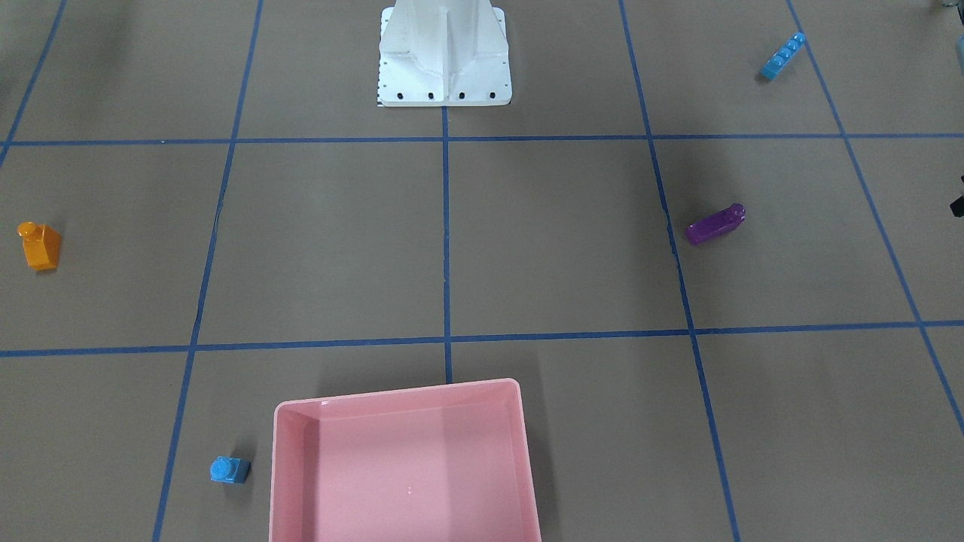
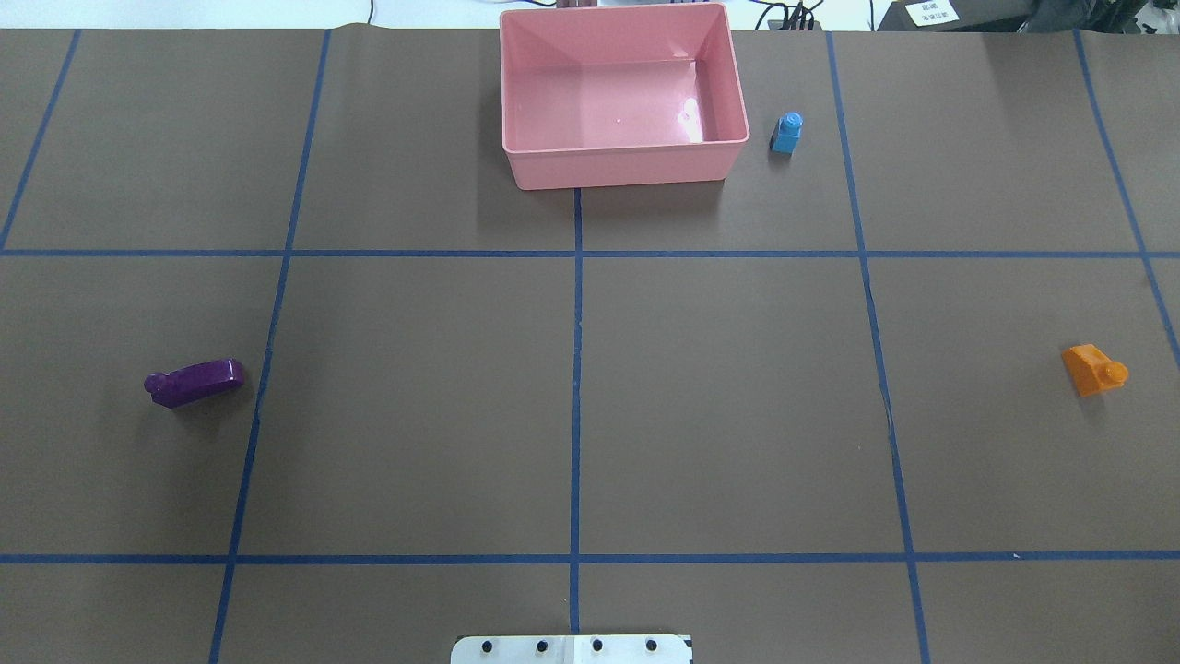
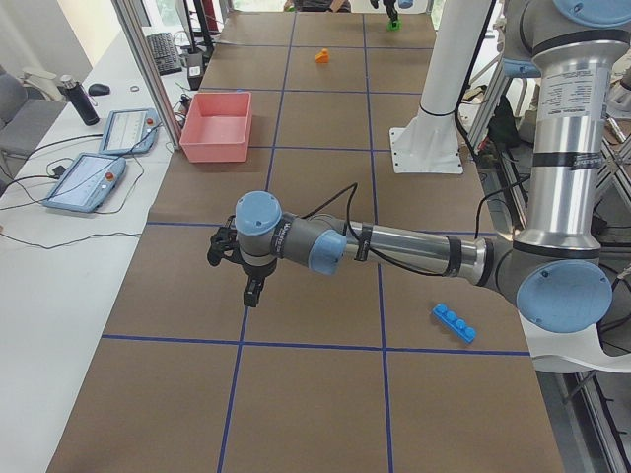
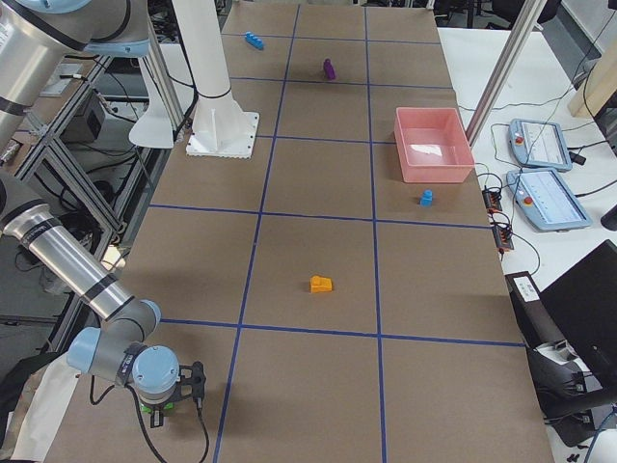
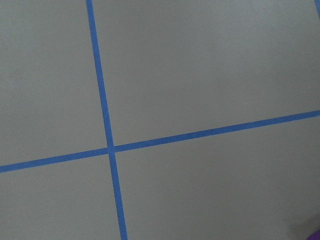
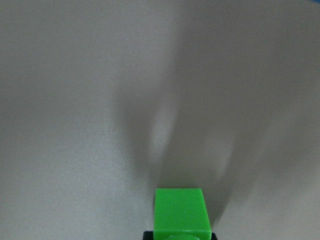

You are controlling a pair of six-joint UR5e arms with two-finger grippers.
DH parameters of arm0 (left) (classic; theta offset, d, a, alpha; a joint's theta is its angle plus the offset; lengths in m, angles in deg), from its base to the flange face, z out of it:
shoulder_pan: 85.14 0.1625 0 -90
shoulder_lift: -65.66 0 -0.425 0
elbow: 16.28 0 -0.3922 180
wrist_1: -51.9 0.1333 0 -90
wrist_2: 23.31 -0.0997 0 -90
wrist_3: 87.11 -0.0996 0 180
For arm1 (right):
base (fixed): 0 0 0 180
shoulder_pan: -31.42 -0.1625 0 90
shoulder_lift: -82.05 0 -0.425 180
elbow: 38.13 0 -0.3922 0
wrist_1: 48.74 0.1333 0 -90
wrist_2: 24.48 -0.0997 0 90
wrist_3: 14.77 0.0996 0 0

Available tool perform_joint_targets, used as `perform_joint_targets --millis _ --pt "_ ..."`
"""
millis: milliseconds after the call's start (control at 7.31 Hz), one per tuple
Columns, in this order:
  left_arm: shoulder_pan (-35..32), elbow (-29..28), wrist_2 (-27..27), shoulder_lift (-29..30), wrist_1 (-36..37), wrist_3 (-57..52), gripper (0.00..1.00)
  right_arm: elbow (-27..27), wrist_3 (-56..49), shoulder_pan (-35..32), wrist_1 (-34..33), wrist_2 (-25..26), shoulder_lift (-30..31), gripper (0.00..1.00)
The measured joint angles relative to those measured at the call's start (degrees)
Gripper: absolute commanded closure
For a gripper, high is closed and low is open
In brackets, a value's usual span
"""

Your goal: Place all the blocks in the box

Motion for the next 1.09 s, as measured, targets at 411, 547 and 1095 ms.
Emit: perform_joint_targets --millis 411,547,1095 --pt "0.5 -0.8 0.1 0.9 0.1 -0.1 0.0 11.1 9.9 -3.1 -10.3 -3.5 -6.5 1.0" --pt "1.9 -0.8 0.2 0.6 0.3 -0.1 0.0 13.1 14.8 -2.0 -17.4 -4.4 -14.7 1.0" --pt "14.6 2.2 -0.1 -5.3 -5.8 2.3 0.0 6.0 38.7 12.6 -31.5 -8.3 -50.7 1.0"
